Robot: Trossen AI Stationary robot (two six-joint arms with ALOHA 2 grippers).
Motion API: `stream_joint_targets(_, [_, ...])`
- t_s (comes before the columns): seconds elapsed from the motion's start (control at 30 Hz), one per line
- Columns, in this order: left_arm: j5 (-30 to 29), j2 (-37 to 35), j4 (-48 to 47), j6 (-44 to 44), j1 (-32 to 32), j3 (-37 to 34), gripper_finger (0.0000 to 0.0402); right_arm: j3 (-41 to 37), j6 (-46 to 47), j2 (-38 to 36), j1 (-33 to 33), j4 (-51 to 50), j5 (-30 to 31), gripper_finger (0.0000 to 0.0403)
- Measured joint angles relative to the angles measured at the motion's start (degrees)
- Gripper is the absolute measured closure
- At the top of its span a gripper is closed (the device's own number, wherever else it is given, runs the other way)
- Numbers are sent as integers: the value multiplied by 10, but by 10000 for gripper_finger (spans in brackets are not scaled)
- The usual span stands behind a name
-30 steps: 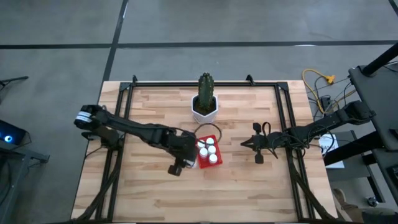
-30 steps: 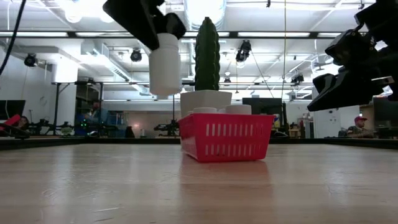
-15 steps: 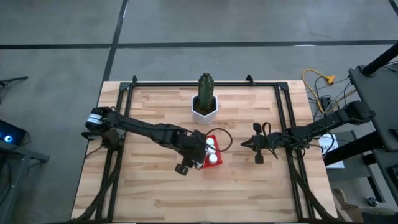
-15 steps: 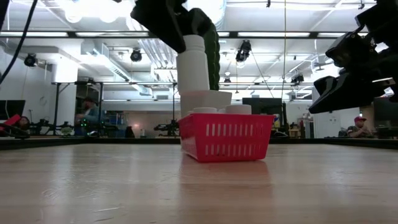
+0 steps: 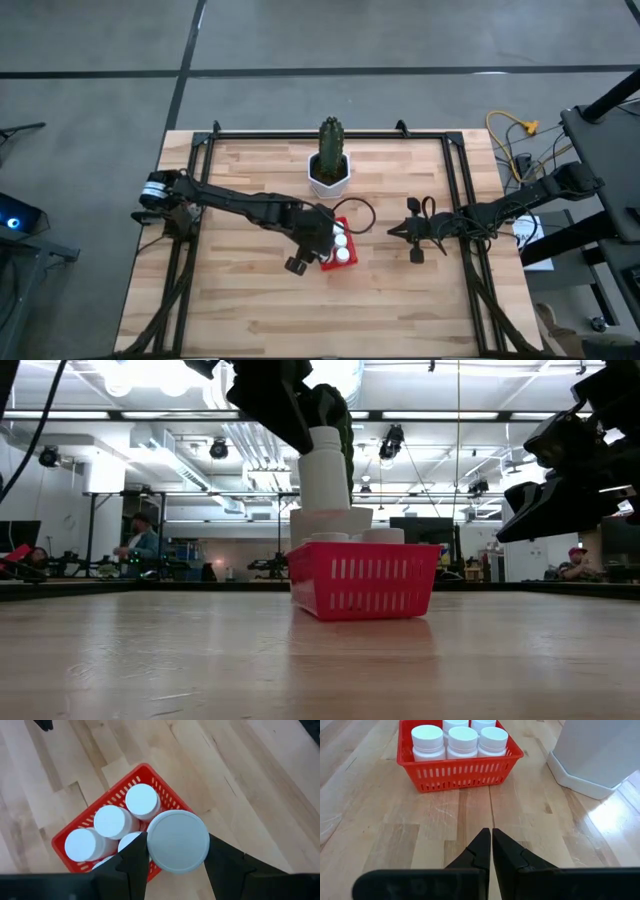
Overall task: Pick and place pill bottles into a basket
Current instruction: Put the white pill bottle into the red bin
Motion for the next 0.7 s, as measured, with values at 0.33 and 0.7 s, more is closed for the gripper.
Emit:
stream_joint_targets(0.33, [13, 0, 22, 22, 2, -10, 252, 0, 0, 0, 0, 0, 0, 394])
stream_joint_targets(0.7, [13, 8, 36, 31, 7, -15, 252, 0, 2, 0, 0, 0, 0, 394])
